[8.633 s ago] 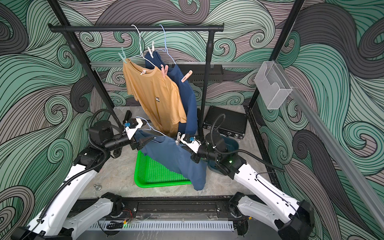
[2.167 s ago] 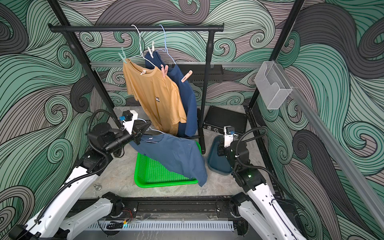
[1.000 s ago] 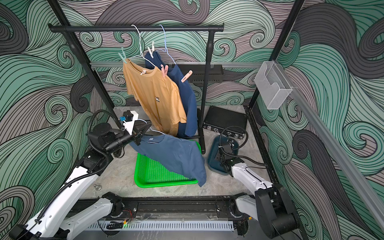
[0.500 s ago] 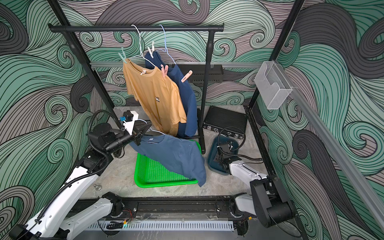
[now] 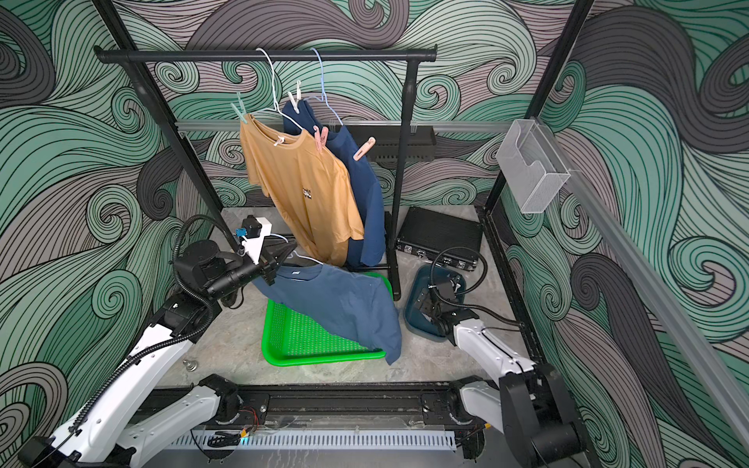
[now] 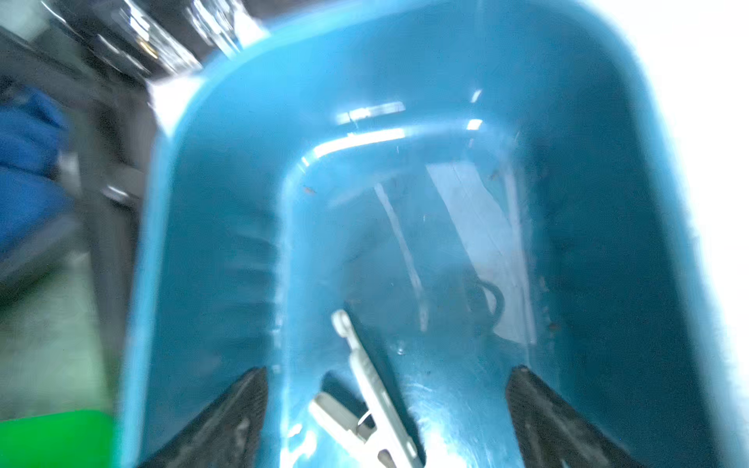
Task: Remove the clothespins securing t-shirts to the hanger
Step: Place the clothespin in the storage box, then adjust the hanger.
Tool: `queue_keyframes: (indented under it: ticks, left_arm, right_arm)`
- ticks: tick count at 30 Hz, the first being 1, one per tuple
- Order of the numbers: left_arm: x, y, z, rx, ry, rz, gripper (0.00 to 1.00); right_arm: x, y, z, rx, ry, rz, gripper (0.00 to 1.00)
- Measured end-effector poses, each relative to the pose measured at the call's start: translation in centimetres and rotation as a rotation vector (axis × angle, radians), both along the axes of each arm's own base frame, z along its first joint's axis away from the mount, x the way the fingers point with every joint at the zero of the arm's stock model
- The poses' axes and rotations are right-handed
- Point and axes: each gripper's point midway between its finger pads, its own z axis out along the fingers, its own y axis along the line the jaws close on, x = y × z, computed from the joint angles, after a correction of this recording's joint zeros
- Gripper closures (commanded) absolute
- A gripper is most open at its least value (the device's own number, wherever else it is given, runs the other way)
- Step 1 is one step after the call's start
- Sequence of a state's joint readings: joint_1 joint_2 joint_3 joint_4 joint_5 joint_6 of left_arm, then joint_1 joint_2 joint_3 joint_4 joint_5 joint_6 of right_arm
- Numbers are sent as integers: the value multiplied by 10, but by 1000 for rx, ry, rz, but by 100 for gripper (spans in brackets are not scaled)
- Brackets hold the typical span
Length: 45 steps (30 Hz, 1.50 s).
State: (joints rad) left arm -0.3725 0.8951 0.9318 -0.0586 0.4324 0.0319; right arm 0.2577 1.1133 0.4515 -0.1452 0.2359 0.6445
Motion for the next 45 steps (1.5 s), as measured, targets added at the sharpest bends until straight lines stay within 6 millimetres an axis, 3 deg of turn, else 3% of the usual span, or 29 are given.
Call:
queue_keyframes:
  ticks: [7, 11, 14, 19, 22, 26, 30, 33, 37, 41, 45]
  left_arm:
    - [-1, -7, -2, -5, 10, -24, 100]
    - [-1, -12, -3, -9, 18, -38, 100]
    - [-2, -15, -4, -11, 19, -52, 100]
    - [-2, -21, -6, -10, 25, -72, 100]
    - [-2, -25, -9, -6, 34, -84, 100]
    - [-2, -31, -14, -1, 46, -103, 100]
    - [-5, -37, -16, 3, 52, -123, 100]
    - [-8, -41, -15, 2, 50, -137, 100]
    - [-11, -44, -6, -3, 35, -148, 100]
    - [-15, -46, 5, -12, 15, -160, 100]
    - [-19, -50, 12, -19, 1, -177, 100]
  right_arm:
    - [-13, -9, 15, -12, -41, -9, 1]
    - [-20, -11, 35, -26, -95, 19, 3]
    - [-25, -11, 64, -41, -173, 61, 5]
    - [-26, 2, 144, -50, -350, 191, 8]
    - [-25, 24, 201, -37, -452, 322, 12]
    - [-30, 72, 266, -12, -553, 565, 17]
    - [-46, 136, 303, 17, -603, 850, 18]
    - [-60, 183, 308, 38, -609, 1054, 23]
    - [-67, 227, 290, 58, -566, 1221, 28]
    - [-66, 260, 284, 63, -560, 1318, 32]
    - [-58, 284, 291, 84, -601, 1363, 36]
